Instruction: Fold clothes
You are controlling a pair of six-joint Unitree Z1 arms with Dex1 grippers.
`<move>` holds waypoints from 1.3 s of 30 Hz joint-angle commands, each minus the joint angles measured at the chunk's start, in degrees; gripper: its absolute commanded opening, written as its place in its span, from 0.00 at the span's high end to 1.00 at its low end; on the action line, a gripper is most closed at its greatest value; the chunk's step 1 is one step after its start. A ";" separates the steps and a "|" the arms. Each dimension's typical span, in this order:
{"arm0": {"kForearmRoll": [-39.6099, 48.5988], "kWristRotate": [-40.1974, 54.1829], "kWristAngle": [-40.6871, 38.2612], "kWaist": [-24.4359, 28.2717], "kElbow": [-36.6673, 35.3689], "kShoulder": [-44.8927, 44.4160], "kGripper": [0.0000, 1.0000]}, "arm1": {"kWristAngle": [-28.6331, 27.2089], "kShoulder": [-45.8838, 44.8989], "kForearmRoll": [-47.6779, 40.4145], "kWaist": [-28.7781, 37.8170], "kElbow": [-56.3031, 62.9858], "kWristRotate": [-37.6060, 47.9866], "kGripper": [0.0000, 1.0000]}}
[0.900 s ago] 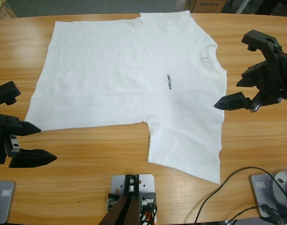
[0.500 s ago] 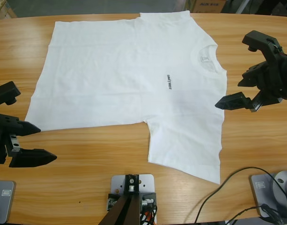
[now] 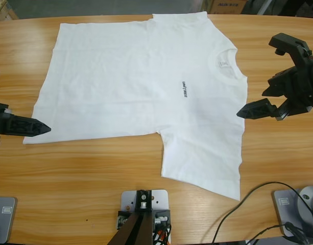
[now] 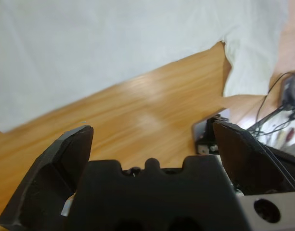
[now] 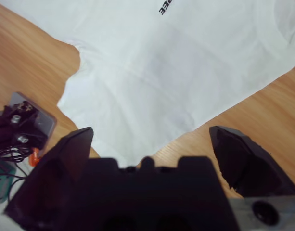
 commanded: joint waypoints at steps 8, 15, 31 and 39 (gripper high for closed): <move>-9.11 -13.02 8.86 1.08 11.12 7.53 0.10 | 2.91 -1.52 0.37 -0.68 0.61 0.41 0.01; -10.52 -16.82 16.37 0.62 11.12 14.30 0.09 | 3.45 -0.64 0.47 -0.68 0.66 -0.25 0.01; -10.17 -25.38 26.77 -0.81 12.12 14.76 0.08 | 4.05 0.34 0.12 -0.68 0.80 -1.03 0.01; -10.20 -26.56 26.51 -1.03 12.16 18.43 0.08 | 4.05 -0.24 0.12 -0.68 0.99 -1.03 0.01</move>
